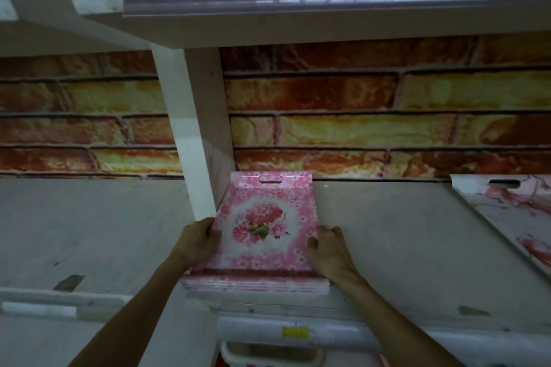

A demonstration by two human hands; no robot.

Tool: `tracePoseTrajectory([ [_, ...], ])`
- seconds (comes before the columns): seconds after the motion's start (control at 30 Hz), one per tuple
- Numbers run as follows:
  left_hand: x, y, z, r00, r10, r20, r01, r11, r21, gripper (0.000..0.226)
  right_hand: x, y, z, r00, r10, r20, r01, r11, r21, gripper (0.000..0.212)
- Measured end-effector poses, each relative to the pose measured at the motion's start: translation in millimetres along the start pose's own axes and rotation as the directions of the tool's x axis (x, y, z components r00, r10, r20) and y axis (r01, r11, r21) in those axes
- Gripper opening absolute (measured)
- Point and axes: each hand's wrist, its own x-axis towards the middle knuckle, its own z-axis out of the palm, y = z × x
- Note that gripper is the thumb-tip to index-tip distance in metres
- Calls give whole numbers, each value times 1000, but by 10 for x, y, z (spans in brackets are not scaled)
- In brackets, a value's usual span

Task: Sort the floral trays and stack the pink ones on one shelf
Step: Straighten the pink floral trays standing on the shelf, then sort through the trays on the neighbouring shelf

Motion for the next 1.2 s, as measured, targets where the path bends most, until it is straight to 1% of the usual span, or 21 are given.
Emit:
tracePoseTrajectory([
  [0.07,24,17,-13,1000,-18,12,19,1000,-22,36,-9,-4,-5,1000,-3,-2,3,1000,19,25],
  [0.13,48,83,-50,1000,-11,-22,9,996,-85,37,-19,-2,-25,1000,-2,0,2,998,64,25],
  [0.2,58,197,-96,991,46,-127,-64,988,-138,37,-24,13,-100,999,-15,-34,19,991,129,20],
  [0.27,43,378,-144,964,129,-231,-177,963,-204,29,-23,38,-252,994,-19,-109,37,985,166,23],
  [0.33,-9,596,-185,943,189,-273,-269,917,-296,22,-45,58,-498,978,-31,-206,71,980,187,33],
  [0.37,-35,706,-186,936,216,-278,-306,888,-342,19,-67,69,-651,964,-48,-260,103,974,201,34],
  [0.43,-98,923,-148,930,259,-262,-356,814,-458,15,-164,100,-983,932,-72,-354,162,959,232,28],
  [0.5,-180,1158,-52,928,284,-242,-373,735,-566,14,-298,161,-1294,898,-69,-434,203,941,270,21],
  [0.6,-323,1575,157,907,363,-215,-407,622,-669,16,-527,295,-1672,859,-65,-508,236,931,280,14],
  [0.7,-415,2041,341,853,486,-192,-459,523,-718,21,-720,508,-2018,812,-37,-582,233,936,265,9],
  [0.8,-512,2533,499,807,569,-160,-470,453,-757,22,-948,767,-2436,750,2,-661,207,949,237,12],
  [0.9,-695,3088,655,756,633,-165,-491,383,-783,22,-1238,1053,-2893,704,22,-710,186,959,215,15],
  [1.0,-940,3670,819,689,707,-159,-522,333,-785,22,-1580,1363,-3369,637,31,-770,165,970,176,15],
  [1.1,-1216,4244,1033,630,763,-143,-530,289,-797,23,-1941,1687,-3836,601,33,-798,151,977,153,10],
  [1.2,-1520,4787,1281,577,806,-128,-521,243,-819,20,-2289,2009,-4304,557,1,-831,107,992,73,10],
])
